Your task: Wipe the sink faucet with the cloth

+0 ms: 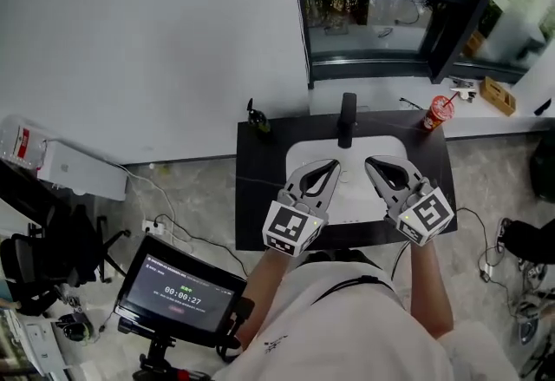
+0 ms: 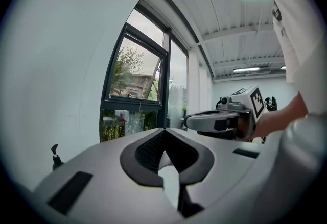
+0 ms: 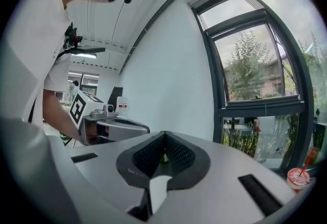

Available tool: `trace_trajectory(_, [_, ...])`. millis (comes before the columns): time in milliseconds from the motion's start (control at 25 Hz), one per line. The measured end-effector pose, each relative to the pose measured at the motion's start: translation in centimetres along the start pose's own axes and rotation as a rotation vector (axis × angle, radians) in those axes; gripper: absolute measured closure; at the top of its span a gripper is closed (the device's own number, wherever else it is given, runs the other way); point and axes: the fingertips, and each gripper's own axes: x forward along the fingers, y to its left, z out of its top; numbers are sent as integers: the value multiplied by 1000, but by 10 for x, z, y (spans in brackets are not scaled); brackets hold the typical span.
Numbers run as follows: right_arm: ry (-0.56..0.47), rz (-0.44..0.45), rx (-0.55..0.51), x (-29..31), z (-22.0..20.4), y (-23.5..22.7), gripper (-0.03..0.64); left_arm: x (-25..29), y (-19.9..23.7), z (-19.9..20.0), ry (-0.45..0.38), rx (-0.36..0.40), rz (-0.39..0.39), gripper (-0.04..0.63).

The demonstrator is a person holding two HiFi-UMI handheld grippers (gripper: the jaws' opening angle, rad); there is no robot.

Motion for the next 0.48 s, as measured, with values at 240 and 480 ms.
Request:
trace_trajectory(240, [32, -32, 26, -17, -12, 5, 614, 11, -11, -9, -4, -26, -45, 600])
trace_trajectory(480, [18, -32, 41, -52, -8, 18, 614, 9, -48, 2, -2, 3, -66, 600])
